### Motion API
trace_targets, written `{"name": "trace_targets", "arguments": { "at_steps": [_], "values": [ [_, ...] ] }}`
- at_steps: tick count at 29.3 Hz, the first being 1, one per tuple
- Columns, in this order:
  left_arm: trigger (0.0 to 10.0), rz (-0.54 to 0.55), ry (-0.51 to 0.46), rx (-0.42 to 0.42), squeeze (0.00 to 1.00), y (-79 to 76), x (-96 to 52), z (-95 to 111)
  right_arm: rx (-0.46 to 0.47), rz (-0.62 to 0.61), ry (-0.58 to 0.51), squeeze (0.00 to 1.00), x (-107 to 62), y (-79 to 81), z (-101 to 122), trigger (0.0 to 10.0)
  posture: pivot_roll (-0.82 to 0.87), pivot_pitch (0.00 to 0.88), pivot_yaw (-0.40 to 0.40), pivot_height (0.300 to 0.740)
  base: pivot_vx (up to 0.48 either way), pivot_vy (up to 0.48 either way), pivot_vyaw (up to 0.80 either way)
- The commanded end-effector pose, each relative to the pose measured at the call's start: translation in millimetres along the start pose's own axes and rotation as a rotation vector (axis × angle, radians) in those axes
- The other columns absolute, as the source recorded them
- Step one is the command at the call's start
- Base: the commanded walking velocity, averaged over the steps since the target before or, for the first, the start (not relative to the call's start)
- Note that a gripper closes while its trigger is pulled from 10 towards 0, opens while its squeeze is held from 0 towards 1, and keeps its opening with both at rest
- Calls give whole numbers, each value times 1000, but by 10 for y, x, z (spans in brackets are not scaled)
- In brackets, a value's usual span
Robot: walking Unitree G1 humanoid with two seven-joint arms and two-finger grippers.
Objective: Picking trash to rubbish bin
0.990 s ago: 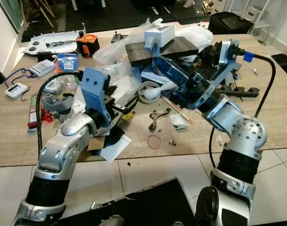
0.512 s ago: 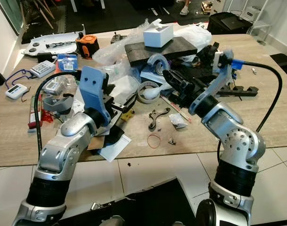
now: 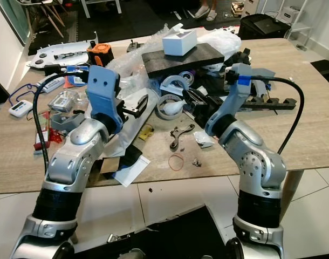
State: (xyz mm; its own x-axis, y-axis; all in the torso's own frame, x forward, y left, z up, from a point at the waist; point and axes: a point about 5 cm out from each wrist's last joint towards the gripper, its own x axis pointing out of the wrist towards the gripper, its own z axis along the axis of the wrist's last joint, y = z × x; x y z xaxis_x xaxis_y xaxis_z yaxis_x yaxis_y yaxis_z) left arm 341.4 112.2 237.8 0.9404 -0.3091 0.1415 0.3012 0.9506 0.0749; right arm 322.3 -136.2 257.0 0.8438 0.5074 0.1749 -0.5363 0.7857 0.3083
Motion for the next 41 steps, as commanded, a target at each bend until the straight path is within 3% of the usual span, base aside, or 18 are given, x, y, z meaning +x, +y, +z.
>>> {"name": "trace_targets", "arguments": {
  "at_steps": [1,7,9,12,13,19,20,27,41],
  "values": [
    [10000,23,5,2,0,19,-12,-38,-28,-14,21,0,26,-21,-33,10000,16,92,54,740,0,0,0],
    [10000,49,7,4,0,32,-35,-67,-54,-36,28,0,53,-40,-42,10000,19,87,36,740,0,0,0],
    [10000,82,19,8,0,78,-55,-102,-122,-67,21,0,85,-38,-49,10000,16,86,27,740,0,0,0],
    [10000,96,27,10,0,98,-68,-123,-148,-106,12,0,96,-57,-49,10000,14,89,21,740,0,0,0],
    [10000,111,52,-3,0,91,-110,-182,-211,-188,2,0,65,-135,-74,10000,21,97,11,740,0,0,0],
    [10000,113,58,-7,0,72,-132,-207,-231,-212,5,0,36,-161,-93,10000,14,102,3,740,0,0,0],
    [10000,116,69,-5,0,62,-150,-239,-273,-230,17,0,9,-172,-117,10000,9,102,5,740,0,0,0],
    [10000,125,81,-7,0,86,-147,-264,-342,-256,22,0,-9,-170,-142,10000,8,110,25,740,0,0,0],
    [10000,117,29,-49,0,30,-179,-215,-329,-330,-25,0,-80,-202,-215,10000,14,129,28,740,0,0,0]
  ]
}}
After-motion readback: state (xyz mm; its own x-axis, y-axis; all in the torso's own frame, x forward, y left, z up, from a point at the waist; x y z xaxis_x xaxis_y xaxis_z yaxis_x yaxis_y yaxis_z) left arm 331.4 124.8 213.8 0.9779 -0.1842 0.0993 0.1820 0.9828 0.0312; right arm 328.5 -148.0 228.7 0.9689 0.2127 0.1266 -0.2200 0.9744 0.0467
